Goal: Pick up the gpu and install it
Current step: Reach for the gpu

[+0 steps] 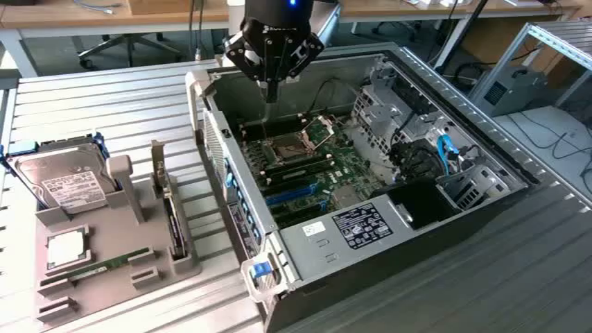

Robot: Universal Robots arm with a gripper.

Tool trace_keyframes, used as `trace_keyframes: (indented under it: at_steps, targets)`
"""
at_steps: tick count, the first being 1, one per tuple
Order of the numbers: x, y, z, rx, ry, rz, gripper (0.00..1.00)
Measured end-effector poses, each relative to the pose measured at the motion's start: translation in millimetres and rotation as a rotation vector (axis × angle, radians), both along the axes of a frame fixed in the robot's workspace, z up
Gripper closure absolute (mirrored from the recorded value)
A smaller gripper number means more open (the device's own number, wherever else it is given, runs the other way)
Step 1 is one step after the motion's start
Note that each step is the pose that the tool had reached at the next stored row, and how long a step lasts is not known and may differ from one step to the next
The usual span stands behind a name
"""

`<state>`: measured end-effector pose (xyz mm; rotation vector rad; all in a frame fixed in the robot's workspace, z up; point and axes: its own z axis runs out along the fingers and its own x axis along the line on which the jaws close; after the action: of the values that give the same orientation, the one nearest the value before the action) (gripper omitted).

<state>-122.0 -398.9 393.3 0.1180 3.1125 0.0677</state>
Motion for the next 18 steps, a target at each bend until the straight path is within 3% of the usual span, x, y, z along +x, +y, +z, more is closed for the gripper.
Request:
trace_keyframes:
  at_steps: [18]
  targets:
    - [-7.9, -0.2, -0.1, -0.0001, 0.0, 0.0, 0.89]
